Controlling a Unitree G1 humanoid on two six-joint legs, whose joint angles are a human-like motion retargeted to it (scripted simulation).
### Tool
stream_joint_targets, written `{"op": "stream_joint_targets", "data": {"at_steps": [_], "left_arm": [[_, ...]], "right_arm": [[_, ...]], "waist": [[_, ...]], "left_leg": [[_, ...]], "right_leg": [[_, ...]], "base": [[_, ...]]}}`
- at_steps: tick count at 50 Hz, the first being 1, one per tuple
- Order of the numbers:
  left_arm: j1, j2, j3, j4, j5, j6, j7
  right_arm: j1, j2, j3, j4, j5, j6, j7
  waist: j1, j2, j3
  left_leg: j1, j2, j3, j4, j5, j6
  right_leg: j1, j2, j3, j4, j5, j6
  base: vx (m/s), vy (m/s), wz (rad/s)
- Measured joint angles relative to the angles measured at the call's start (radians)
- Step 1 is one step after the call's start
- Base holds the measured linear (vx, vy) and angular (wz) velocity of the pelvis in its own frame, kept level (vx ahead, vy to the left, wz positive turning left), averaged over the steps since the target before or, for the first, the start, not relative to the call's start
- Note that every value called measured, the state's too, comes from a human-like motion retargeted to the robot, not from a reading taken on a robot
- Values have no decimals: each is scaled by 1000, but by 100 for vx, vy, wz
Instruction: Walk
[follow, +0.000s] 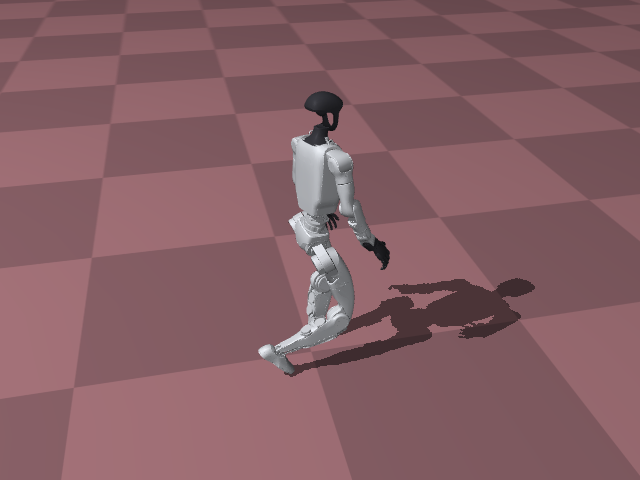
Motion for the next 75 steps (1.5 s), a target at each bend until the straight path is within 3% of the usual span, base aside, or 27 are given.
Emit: {"op": "stream_joint_targets", "data": {"at_steps": [3, 5, 7, 10, 14, 17, 20, 23, 25, 27, 29, 32, 37, 42, 48, 51, 53, 56, 60, 63, 65, 67, 70, 72, 75], "left_arm": [[-29, 3, -17, -17, 19, -1, 14], [-43, 2, -26, -31, 27, -1, 27], [-82, 3, -16, -46, 27, 5, 41], [-121, -2, -11, -65, 26, 3, 55], [-145, -4, -19, -82, 37, -15, 61], [-138, -11, -32, -83, 58, -21, 58], [-102, -26, -42, -60, 78, -22, 42], [-39, -38, -52, -21, 99, -19, 22], [-2, -41, -54, 1, 117, -17, 3], [26, -42, -63, 6, 135, -7, -12], [43, -38, -69, 2, 148, 0, -18], [53, -31, -71, -12, 151, -1, -13], [51, -25, -51, -27, 130, -14, 13], [40, -36, -44, -24, 122, -19, 31], [-5, -31, -69, -39, 116, -17, 32], [-32, -28, -96, -55, 113, -22, 31], [-68, -16, -107, -66, 114, -26, 25], [-95, -8, -131, -86, 128, -30, 33], [-132, -4, -139, -109, 143, -34, 41], [-141, 3, -142, -120, 161, -45, 36], [-133, -5, -155, -125, 175, -53, 32], [-138, -14, -169, -129, 194, -61, 17], [-106, -41, -197, -115, 218, -64, -4], [-91, -53, -211, -91, 237, -65, -20], [-48, -73, -235, -59, 261, -59, -35]], "right_arm": [[17, -10, 9, -9, -24, -2, -9], [35, -16, 9, -14, -33, -4, -22], [29, -29, 3, -24, -40, -5, -38], [34, -37, -12, -26, -36, -2, -53], [53, -37, -30, -15, -29, 5, -56], [68, -32, -25, -5, -37, 3, -48], [73, -26, -16, 3, -50, -3, -39], [72, -24, -5, 6, -55, -11, -47], [55, -34, 2, -4, -54, -14, -56], [39, -52, 0, -27, -60, -12, -72], [15, -70, -3, -45, -71, -10, -94], [-29, -88, -9, -57, -84, -2, -123], [-87, -95, -20, -63, -86, 1, -153], [-110, -80, -12, -43, -99, -5, -156], [-69, -37, 45, -15, -124, -19, -109], [-36, -32, 92, -13, -144, -28, -72], [-32, -36, 124, -26, -160, -35, -42], [-13, -39, 167, -39, -190, -47, -26], [-6, -47, 206, -55, -226, -58, -18], [-7, -47, 225, -57, -255, -62, -17], [6, -46, 238, -57, -267, -64, -15], [5, -44, 245, -63, -280, -69, -7], [8, -38, 261, -67, -297, -76, -6], [-8, -37, 265, -69, -307, -81, -8], [-20, -36, 278, -73, -319, -83, -23]], "waist": [[-30, 15, 15], [-56, 16, 26], [-65, 63, 36], [-75, 107, 48], [-58, 148, 31], [-48, 146, 22], [-40, 167, 16], [-36, 212, 26], [-18, 327, 22], [11, 375, 20], [38, 387, 23], [74, 370, 30], [101, 307, 34], [74, 220, 0], [61, 163, -22], [36, 123, -15], [7, 55, 7], [-24, 22, 20], [-49, 24, 27], [-43, 85, 18], [-42, 76, 23], [-26, 111, 24], [-18, 108, 38], [-6, 148, 41], [5, 166, 54]], "left_leg": [[120, -18, -23, -80, -7, 3], [177, -31, -28, -84, -26, -3], [272, -2, -47, -182, -23, -11], [360, 31, -59, -242, -40, -20], [403, 83, -56, -251, -79, -34], [411, 93, -59, -165, -142, -38], [405, 134, -74, -4, -211, -53], [354, 229, -76, 297, -216, -104], [234, 416, -97, 628, -166, -169], [133, 522, -110, 840, -59, -191], [37, 587, -109, 967, -32, -170], [-88, 624, -88, 1003, -88, -115], [-211, 538, -24, 669, -164, -94], [-210, 343, -8, 180, -60, -118], [-142, 260, 1, 137, -10, -94], [-90, 199, 24, 141, -40, -77], [45, 81, 32, -71, 36, -59], [115, 25, 35, -129, 51, -55], [236, 6, 13, -300, 117, -62], [272, 73, -11, -352, 117, -65], [268, 64, -16, -317, 106, -62], [248, 110, -23, -246, 54, -64], [215, 114, -19, -135, 11, -67], [164, 172, -20, -13, -55, -71], [109, 208, -15, 139, -114, -73]], "right_leg": [[-107, -60, 8, 129, -31, -60], [-176, -99, 7, 145, -104, -96], [-246, -58, -27, 50, -159, -121], [-311, 9, -80, -180, -205, -112], [-356, 152, -91, -565, -195, -57], [-365, 190, -71, -628, -190, -46], [-320, 231, -76, -586, -152, -73], [-252, 289, -102, -527, -158, -118], [-184, 429, -178, -604, -144, -172], [-142, 498, -195, -648, -155, -208], [-102, 525, -193, -682, -168, -222], [-43, 522, -176, -718, -197, -217], [40, 452, -166, -759, -259, -184], [68, 327, -180, -757, -327, -160], [64, 230, -158, -576, -388, -142], [34, 125, -161, -362, -354, -103], [-6, -6, -133, -213, -306, -73], [-59, -107, -128, -107, -294, -73], [-126, -125, -142, -212, -363, -91], [-119, -2, -175, -430, -357, -101], [-117, -2, -163, -474, -355, -89], [-71, 55, -192, -549, -340, -105], [-58, 39, -194, -534, -352, -102], [-33, 96, -218, -577, -343, -112], [-31, 113, -221, -553, -354, -111]], "base": [[1, 7, -16], [1, 1, -9], [3, 2, -25], [1, 0, -6], [-1, -1, 0], [0, 0, 0], [4, -6, -14], [1, -7, -18], [-3, -8, -42], [-3, -7, -44], [-1, -5, -27], [0, -1, -6], [0, 0, 0], [0, 0, 0], [4, 5, -21], [9, 5, -2], [11, 7, 6], [11, 5, -8], [16, 1, -32], [18, -2, -28], [12, -5, -6], [14, -6, -24], [8, -7, -21], [9, -8, -39], [5, -7, -44]]}}
